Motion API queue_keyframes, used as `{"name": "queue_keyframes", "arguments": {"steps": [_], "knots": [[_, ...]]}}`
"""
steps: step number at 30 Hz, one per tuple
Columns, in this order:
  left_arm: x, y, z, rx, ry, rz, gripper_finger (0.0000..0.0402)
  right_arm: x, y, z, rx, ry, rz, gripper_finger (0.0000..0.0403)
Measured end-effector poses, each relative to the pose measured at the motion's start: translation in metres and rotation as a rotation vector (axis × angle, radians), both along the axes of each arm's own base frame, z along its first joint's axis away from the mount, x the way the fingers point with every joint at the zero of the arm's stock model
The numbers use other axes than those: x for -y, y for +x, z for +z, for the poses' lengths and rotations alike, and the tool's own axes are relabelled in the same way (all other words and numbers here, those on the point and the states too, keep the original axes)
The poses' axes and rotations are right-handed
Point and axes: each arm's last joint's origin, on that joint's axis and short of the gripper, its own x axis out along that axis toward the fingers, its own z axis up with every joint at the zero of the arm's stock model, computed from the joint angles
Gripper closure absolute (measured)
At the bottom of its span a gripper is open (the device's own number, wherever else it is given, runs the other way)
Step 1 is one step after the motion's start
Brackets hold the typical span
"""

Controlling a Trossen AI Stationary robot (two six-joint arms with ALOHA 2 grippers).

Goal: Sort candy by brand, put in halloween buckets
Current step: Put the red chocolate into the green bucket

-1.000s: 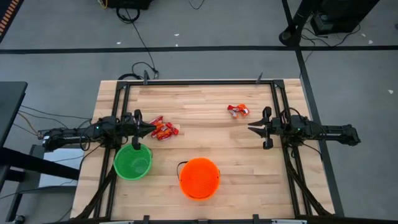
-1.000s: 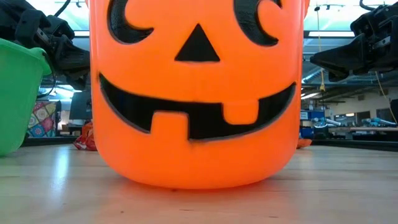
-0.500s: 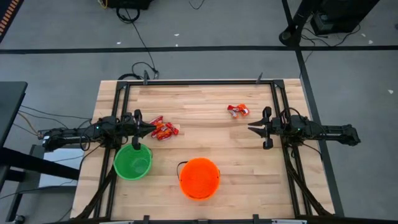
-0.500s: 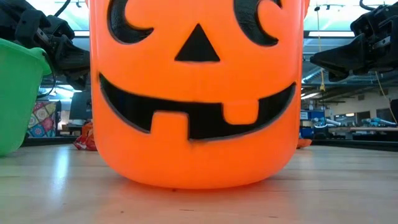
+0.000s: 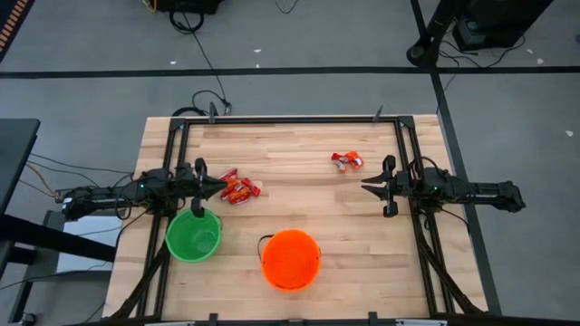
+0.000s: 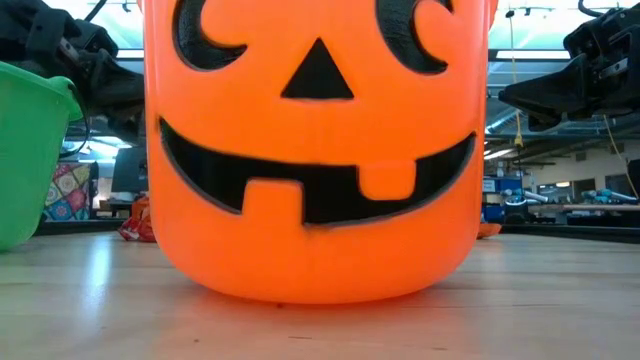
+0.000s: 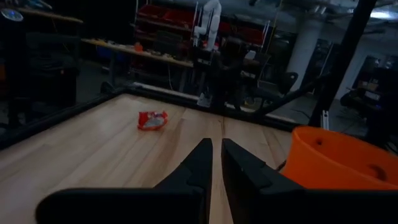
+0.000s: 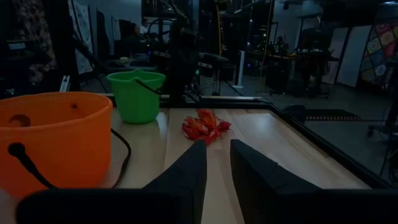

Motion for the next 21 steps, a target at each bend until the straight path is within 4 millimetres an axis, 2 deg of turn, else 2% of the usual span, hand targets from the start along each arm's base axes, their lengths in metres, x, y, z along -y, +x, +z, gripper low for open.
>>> {"name": "queue_keyframes", "arguments": {"steps": [7,12,17,21], "knots": [[-0.001,-0.001,0.004,0.046,-0.004,0.040,0.0360,0.000,0.000,0.000,0.000,0.000,0.000,0.0317],[-0.002,-0.003,0.020,0.179,0.065,0.090,0.0360,0.000,0.000,0.000,0.000,0.000,0.000,0.0317],[-0.004,-0.010,0.060,0.296,0.135,0.187,0.0360,0.000,0.000,0.000,0.005,-0.001,-0.001,0.0317],[-0.006,-0.005,0.089,0.205,0.196,0.257,0.0360,0.000,0.000,0.001,0.005,0.000,0.000,0.0317]]}}
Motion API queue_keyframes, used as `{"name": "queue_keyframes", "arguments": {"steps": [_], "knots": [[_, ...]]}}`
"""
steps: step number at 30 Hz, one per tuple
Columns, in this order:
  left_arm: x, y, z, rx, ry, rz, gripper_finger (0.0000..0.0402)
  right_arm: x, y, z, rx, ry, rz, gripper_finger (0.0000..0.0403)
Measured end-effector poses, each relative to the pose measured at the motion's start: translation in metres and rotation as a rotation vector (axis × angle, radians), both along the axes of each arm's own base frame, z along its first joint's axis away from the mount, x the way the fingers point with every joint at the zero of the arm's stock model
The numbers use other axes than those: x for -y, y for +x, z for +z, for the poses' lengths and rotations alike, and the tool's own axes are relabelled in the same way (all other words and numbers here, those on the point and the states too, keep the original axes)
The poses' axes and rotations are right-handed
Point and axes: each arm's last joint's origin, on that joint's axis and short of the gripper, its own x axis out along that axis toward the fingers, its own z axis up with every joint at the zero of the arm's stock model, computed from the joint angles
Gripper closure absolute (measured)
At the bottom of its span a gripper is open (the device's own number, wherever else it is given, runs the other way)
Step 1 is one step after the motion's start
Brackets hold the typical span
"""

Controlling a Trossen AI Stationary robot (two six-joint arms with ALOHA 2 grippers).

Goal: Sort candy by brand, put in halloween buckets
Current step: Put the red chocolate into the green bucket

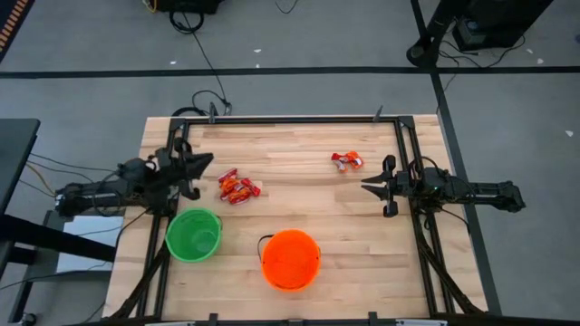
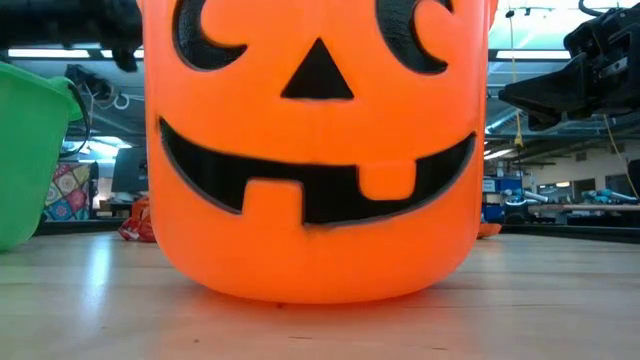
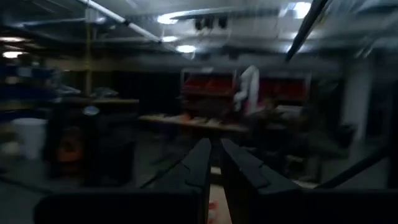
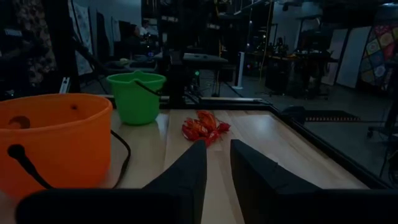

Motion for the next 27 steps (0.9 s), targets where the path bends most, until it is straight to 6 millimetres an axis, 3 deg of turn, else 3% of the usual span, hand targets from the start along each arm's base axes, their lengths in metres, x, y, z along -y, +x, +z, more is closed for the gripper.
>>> {"name": "queue_keyframes", "arguments": {"steps": [5,13,18,27], "knots": [[-0.005,0.016,0.045,-0.181,0.029,0.146,0.0360,0.000,0.000,0.000,0.002,0.000,0.000,0.0317],[-0.012,0.052,0.096,-0.472,0.019,0.288,0.0360,0.000,0.000,0.001,0.008,-0.001,0.000,0.0317],[-0.017,0.070,0.102,-0.558,0.043,0.353,0.0360,0.000,0.000,0.007,0.075,-0.004,0.000,0.0317],[-0.042,0.082,0.083,-0.726,0.005,0.520,0.0334,0.000,-0.002,0.018,0.191,0.065,0.010,0.0317]]}}
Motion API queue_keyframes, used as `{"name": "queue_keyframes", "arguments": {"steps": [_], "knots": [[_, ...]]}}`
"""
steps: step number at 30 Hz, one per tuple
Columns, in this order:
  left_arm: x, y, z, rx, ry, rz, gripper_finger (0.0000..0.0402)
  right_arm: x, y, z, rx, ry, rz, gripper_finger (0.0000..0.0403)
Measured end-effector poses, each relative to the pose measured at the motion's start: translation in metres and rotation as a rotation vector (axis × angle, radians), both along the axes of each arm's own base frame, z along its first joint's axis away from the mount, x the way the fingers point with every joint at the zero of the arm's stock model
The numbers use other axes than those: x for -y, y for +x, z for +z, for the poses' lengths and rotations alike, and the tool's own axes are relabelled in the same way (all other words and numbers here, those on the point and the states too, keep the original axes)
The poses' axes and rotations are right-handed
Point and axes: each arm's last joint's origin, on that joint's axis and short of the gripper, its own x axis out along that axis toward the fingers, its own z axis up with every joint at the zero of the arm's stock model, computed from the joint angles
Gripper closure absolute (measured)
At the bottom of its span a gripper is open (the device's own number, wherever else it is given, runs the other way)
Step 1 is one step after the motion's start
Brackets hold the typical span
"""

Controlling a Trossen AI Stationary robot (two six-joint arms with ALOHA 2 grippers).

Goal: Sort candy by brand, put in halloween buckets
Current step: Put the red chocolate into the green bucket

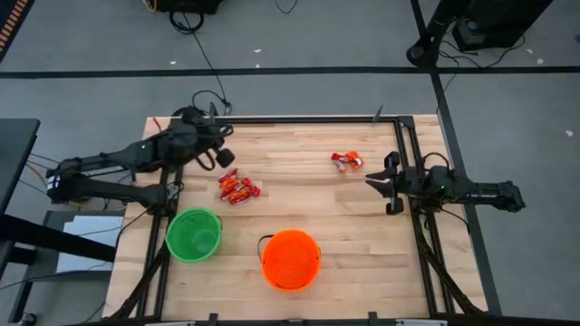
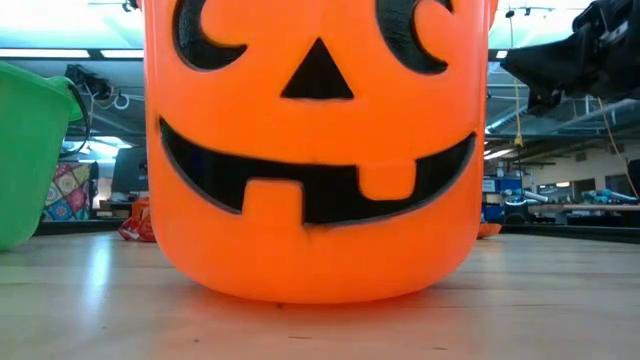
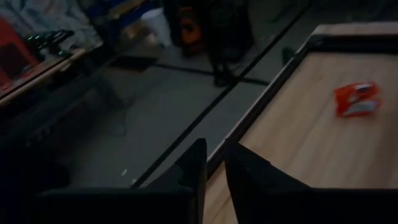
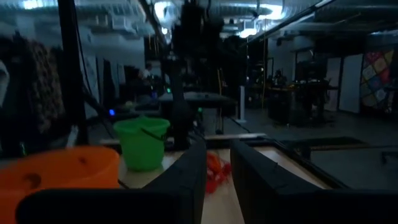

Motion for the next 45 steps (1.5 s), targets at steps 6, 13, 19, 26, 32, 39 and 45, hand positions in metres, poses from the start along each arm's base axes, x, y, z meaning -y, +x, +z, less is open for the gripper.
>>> {"name": "queue_keyframes", "arguments": {"steps": [6,13,19,26,32,39,45], "knots": [[-0.016,0.016,-0.003,0.026,0.013,0.041,0.0273,0.000,-0.001,0.004,0.052,0.067,0.017,0.0317],[-0.039,0.046,0.006,0.178,0.149,0.031,0.0220,0.000,-0.003,0.012,0.134,0.028,0.007,0.0317],[-0.063,0.068,0.018,0.186,0.146,0.027,0.0223,0.000,-0.007,0.020,0.209,-0.091,-0.040,0.0317],[-0.087,0.116,0.027,0.044,0.031,-0.052,0.0225,0.003,-0.008,0.026,0.213,-0.144,-0.167,0.0317],[-0.102,0.150,0.006,-0.140,-0.074,-0.059,0.0226,0.004,-0.001,0.041,-0.023,-0.124,-0.176,0.0317],[-0.105,0.166,-0.024,-0.192,-0.209,-0.119,0.0226,0.008,0.021,0.055,-0.320,-0.089,-0.244,0.0317],[-0.087,0.171,-0.030,-0.154,-0.421,-0.321,0.0226,0.018,0.048,0.053,-0.584,-0.094,-0.381,0.0317]]}}
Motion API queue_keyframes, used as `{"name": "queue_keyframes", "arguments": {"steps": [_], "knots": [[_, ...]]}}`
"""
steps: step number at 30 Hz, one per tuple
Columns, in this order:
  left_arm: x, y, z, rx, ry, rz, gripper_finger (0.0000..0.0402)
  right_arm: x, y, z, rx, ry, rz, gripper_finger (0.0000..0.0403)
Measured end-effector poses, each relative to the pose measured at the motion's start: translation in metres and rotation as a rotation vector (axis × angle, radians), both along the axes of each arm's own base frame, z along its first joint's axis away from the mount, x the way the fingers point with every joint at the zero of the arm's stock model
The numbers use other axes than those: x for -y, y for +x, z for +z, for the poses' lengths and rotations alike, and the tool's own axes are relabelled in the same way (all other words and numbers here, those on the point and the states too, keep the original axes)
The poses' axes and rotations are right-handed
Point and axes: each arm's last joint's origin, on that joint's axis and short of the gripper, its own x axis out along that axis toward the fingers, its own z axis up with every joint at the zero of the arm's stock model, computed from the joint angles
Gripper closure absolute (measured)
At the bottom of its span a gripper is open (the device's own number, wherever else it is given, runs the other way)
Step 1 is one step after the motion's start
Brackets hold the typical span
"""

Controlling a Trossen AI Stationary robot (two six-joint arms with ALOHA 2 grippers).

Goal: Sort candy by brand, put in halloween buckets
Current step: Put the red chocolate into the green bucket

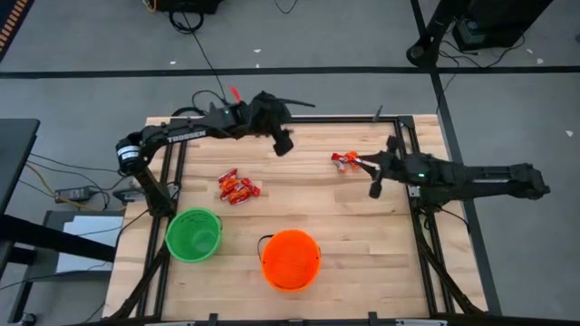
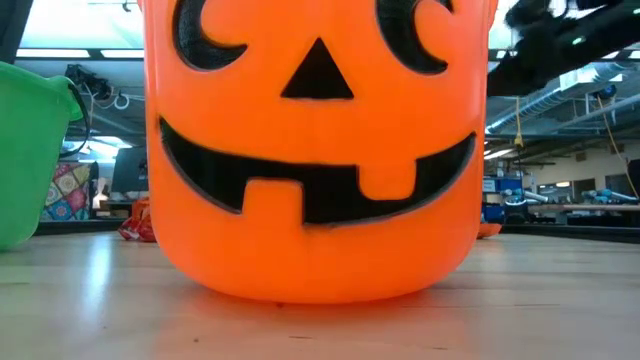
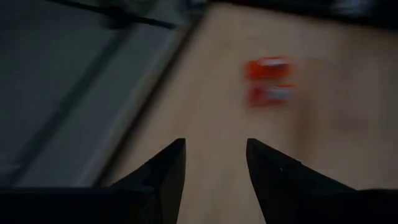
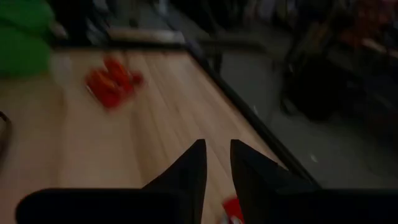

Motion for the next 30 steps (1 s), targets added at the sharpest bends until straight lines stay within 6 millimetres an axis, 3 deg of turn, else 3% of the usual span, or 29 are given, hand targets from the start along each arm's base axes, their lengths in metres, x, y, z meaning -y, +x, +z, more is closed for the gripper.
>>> {"name": "queue_keyframes", "arguments": {"steps": [5,11,16,24,30], "knots": [[0.035,0.012,-0.001,0.034,-0.126,-0.191,0.0226,0.018,0.024,-0.009,-0.132,0.036,-0.082,0.0317],[0.090,0.027,0.003,0.061,-0.092,-0.343,0.0226,0.048,0.044,-0.025,-0.245,0.148,-0.142,0.0317],[0.129,0.026,0.013,0.075,0.015,-0.394,0.0226,0.076,0.050,-0.036,-0.303,0.218,-0.222,0.0317],[0.152,0.018,0.024,0.090,0.061,-0.403,0.0225,0.109,0.051,-0.060,-0.334,0.362,-0.225,0.0317],[0.152,0.018,0.023,0.081,0.063,-0.394,0.0220,0.118,0.052,-0.075,-0.393,0.377,-0.203,0.0316]]}}
